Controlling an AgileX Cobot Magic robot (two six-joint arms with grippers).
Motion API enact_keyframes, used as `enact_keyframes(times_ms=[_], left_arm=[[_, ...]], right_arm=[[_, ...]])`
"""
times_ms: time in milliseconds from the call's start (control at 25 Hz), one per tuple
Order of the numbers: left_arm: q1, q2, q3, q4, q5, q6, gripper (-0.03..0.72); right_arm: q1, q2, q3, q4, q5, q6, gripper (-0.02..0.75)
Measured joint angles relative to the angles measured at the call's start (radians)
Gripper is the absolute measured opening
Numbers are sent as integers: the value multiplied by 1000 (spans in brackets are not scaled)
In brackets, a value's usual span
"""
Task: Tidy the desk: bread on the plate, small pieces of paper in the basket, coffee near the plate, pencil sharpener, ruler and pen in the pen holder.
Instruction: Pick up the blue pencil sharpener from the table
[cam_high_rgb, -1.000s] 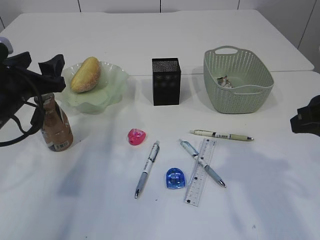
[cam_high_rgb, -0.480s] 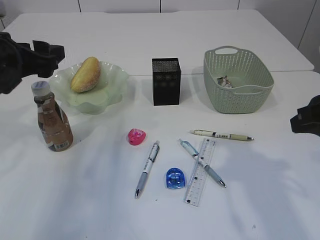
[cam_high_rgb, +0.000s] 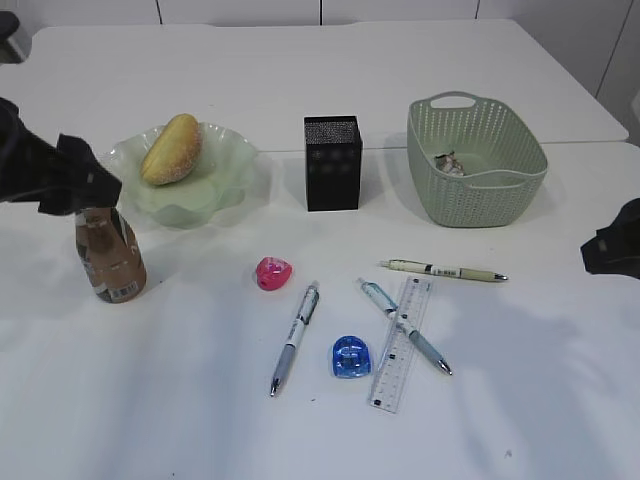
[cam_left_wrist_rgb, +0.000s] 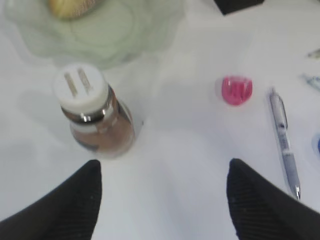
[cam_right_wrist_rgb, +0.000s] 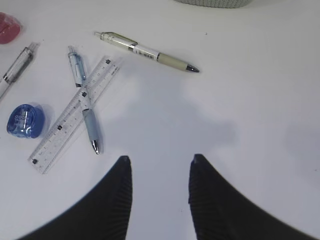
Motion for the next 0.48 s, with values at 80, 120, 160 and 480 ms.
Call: enact_keyframes(times_ms=[80,120,160,480], left_arm=[[0,-2,-2,2,94,0,551],[0,-2,-2,2,141,0,547],[0,-2,-2,4,183,0,543],[0,-4,-3,-5,344,0,512]], right_arm=[[0,0,0,2,12,-6,314],[0,0,-2,6,14,-14,314],[5,0,-4,11,17,-21,314],[215,114,-48,17,59,-38,314]])
